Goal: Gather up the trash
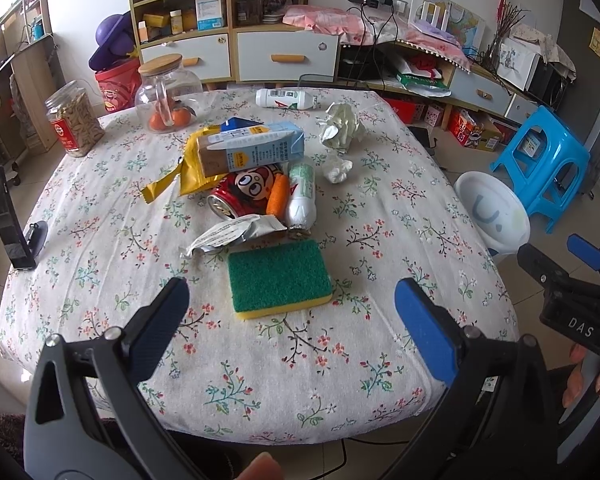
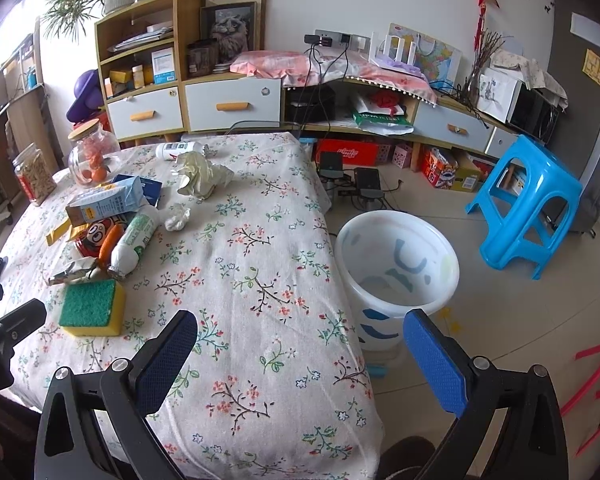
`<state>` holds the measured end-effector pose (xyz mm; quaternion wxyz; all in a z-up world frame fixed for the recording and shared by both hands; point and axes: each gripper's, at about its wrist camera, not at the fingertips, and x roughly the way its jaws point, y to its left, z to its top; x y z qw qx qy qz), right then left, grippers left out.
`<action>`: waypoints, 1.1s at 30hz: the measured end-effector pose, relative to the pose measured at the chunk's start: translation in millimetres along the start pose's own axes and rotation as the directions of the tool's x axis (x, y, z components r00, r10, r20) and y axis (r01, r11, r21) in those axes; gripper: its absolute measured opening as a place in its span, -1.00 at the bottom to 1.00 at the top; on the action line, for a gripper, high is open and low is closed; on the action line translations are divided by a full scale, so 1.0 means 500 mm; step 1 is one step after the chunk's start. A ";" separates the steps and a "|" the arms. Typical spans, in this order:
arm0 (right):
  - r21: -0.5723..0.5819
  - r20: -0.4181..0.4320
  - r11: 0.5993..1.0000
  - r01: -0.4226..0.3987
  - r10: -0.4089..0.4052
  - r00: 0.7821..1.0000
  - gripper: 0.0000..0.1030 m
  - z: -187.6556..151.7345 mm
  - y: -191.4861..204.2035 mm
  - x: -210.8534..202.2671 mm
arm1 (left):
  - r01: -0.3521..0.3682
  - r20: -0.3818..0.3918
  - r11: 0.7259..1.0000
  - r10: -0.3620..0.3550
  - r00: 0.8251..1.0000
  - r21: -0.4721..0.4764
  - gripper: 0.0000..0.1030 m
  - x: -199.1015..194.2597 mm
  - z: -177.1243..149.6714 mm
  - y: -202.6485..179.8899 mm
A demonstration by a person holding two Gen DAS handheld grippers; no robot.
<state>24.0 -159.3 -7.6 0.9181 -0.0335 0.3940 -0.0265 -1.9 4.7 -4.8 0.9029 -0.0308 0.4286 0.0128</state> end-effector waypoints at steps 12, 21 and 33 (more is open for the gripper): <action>0.001 0.000 1.000 -0.001 0.001 1.000 1.00 0.000 0.000 0.001 | -0.001 0.001 1.000 0.001 1.000 -0.001 0.99 0.000 0.000 0.001; 0.003 -0.001 1.000 -0.002 0.002 1.000 1.00 0.000 0.000 0.000 | -0.001 0.000 1.000 0.001 1.000 -0.002 0.99 -0.001 0.001 0.001; 0.007 0.005 1.000 -0.001 0.001 1.000 1.00 0.003 -0.003 -0.003 | 0.000 -0.001 1.000 0.000 1.000 -0.007 0.99 -0.004 0.004 0.004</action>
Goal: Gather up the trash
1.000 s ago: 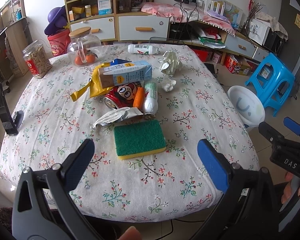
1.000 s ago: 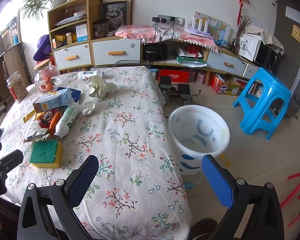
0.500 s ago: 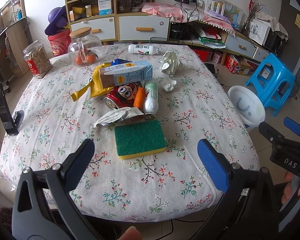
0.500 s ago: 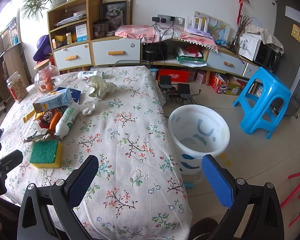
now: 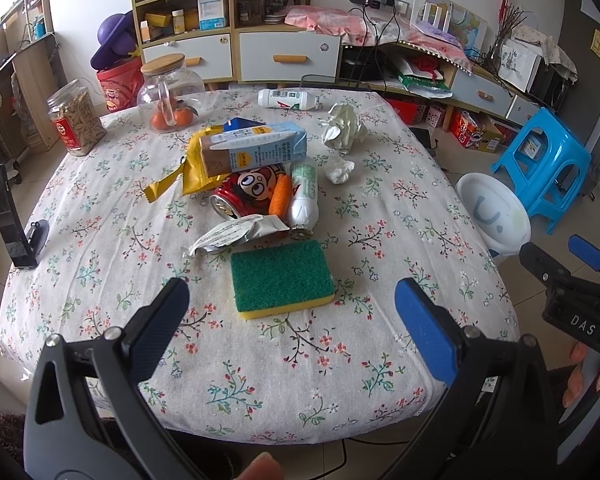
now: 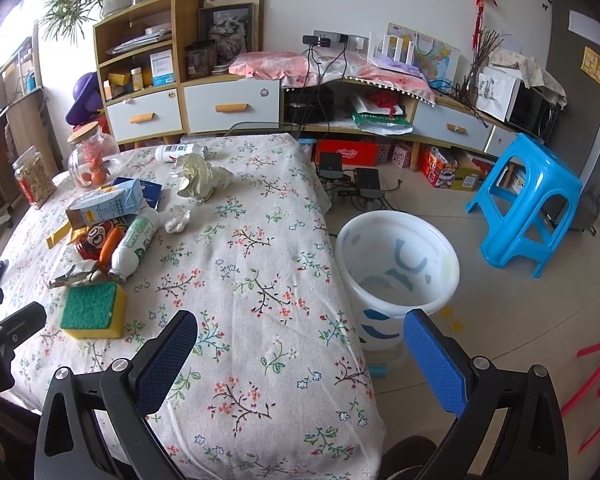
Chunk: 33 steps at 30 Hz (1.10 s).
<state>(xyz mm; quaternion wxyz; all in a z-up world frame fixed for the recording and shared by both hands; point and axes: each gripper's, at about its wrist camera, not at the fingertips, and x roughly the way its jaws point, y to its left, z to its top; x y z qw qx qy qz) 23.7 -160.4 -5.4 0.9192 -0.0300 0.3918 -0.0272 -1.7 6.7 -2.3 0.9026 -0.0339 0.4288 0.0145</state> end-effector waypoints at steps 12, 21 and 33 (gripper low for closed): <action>0.005 -0.003 1.000 0.000 0.000 1.000 1.00 0.001 0.002 0.002 | -0.001 -0.001 1.000 0.001 1.000 -0.005 0.99 0.002 0.000 0.006; 0.033 -0.021 0.999 -0.013 0.014 1.000 1.00 0.008 -0.001 0.006 | -0.001 -0.011 1.000 0.001 1.000 -0.009 0.99 0.006 0.005 0.016; 0.063 -0.140 0.989 -0.131 0.139 0.980 1.00 0.085 0.008 0.045 | 0.052 -0.123 0.997 -0.059 0.991 -0.064 0.98 0.046 0.095 0.111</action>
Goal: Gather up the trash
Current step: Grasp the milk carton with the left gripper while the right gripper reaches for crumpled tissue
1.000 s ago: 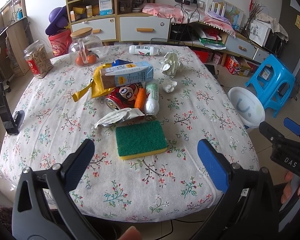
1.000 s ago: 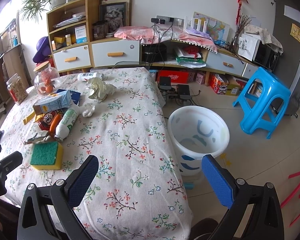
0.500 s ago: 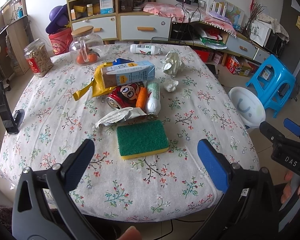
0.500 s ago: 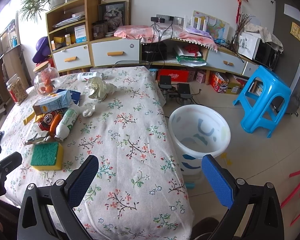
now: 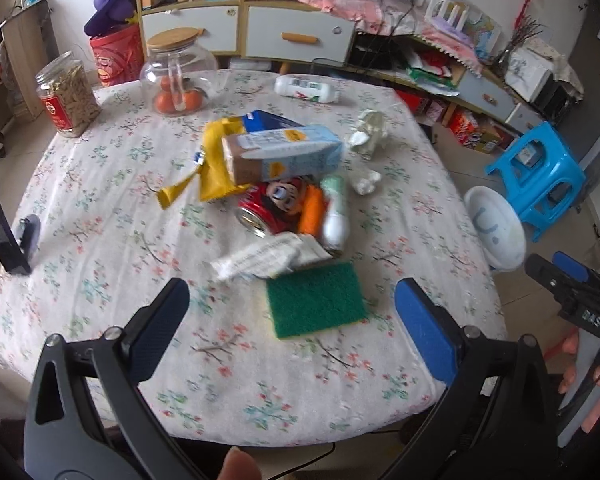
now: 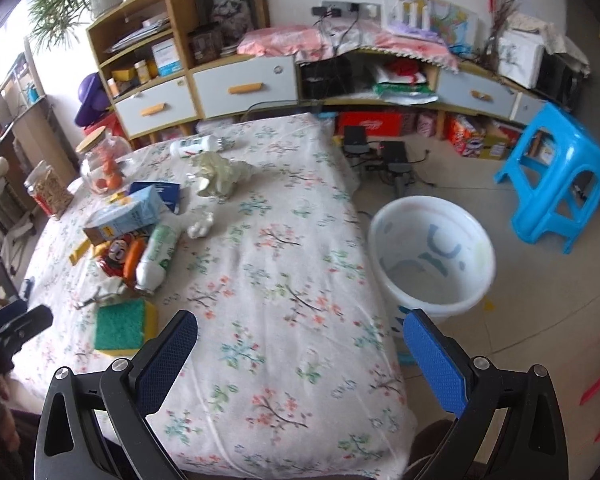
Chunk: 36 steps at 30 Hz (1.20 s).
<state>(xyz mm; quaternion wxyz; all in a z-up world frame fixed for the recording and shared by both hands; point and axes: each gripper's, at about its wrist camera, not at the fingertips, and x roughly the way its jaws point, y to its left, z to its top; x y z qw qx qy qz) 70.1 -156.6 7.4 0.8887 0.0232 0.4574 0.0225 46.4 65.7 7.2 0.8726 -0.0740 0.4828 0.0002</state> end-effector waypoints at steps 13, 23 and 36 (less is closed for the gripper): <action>-0.028 -0.114 0.995 -0.098 0.094 0.989 1.00 0.130 0.046 0.125 | 0.110 -0.097 0.961 -0.088 0.991 0.253 0.92 0.180 0.191 -0.006; 0.071 -0.207 0.997 -0.041 0.055 0.977 1.00 0.182 -0.015 0.248 | 0.164 -0.191 0.909 -0.096 0.977 0.382 0.65 0.281 0.228 -0.029; 0.114 -0.207 0.987 -0.113 0.135 0.969 1.00 0.265 0.066 0.364 | 0.127 -0.077 0.971 -0.113 0.991 0.202 0.10 0.199 0.189 0.006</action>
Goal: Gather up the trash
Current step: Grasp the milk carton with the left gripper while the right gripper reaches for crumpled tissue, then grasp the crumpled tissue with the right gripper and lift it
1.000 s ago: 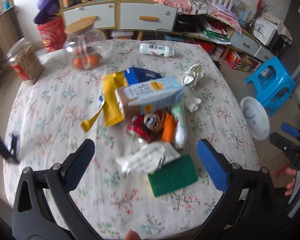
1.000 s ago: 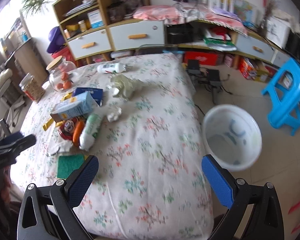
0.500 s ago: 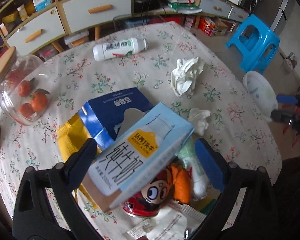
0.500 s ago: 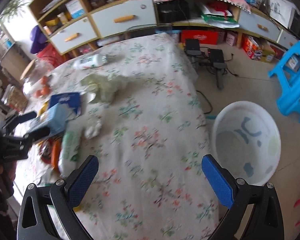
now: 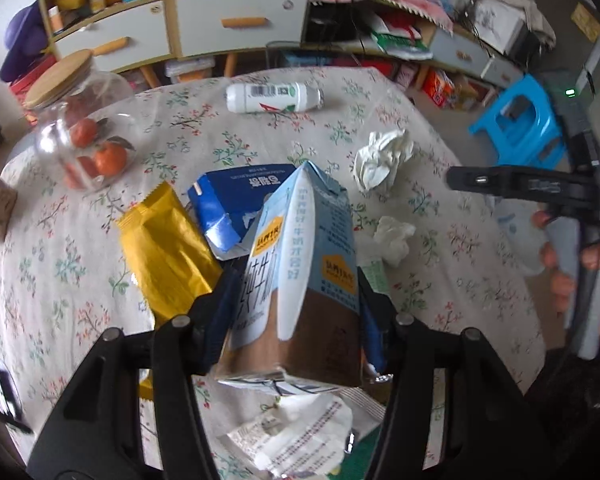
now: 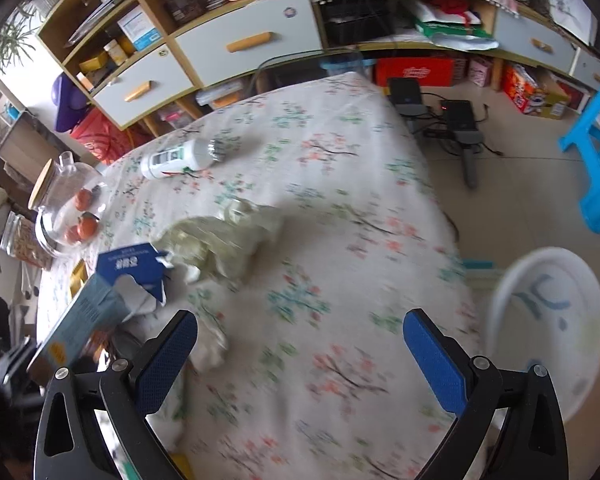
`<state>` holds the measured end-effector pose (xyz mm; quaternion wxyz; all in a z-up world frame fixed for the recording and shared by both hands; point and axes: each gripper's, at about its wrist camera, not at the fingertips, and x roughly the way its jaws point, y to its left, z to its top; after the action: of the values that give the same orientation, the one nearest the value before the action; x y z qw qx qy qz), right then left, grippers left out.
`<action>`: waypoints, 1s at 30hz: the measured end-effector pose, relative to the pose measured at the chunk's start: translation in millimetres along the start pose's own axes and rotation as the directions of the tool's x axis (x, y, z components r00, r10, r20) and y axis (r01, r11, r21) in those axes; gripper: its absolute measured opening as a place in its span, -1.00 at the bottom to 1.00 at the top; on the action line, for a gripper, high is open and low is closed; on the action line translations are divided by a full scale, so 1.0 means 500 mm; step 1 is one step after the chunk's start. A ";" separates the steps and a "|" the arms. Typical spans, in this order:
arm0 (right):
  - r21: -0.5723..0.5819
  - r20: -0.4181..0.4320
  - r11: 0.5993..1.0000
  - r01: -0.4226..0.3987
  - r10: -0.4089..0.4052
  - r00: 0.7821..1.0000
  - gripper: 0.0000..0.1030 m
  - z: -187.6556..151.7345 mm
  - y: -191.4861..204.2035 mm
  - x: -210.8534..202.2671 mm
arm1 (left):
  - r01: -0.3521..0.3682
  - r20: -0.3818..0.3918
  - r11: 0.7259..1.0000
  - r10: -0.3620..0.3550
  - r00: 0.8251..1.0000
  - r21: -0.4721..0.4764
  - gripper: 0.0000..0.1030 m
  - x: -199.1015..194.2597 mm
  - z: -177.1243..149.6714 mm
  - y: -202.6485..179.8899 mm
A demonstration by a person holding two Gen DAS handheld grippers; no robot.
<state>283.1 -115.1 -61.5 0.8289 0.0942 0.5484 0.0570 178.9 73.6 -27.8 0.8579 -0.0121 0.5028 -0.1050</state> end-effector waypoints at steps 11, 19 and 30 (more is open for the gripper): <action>-0.058 0.071 0.998 -0.013 0.017 0.997 0.99 0.043 0.098 0.090 | -0.063 0.076 0.988 0.075 0.994 -0.139 0.10 -0.045 -0.023 0.030; -0.115 0.093 0.993 -0.004 0.014 0.996 0.19 0.048 0.134 0.143 | -0.078 0.069 0.980 0.092 0.993 -0.184 0.10 -0.054 -0.046 0.047; -0.085 0.109 0.996 -0.030 0.039 0.993 -0.25 0.027 0.108 0.091 | -0.066 0.106 0.979 0.087 0.990 -0.193 0.10 -0.095 -0.062 0.047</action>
<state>313.7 -54.7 -85.7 0.8602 0.0720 0.4970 0.0886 133.6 108.5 -5.2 0.8837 -0.0803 0.4606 -0.0227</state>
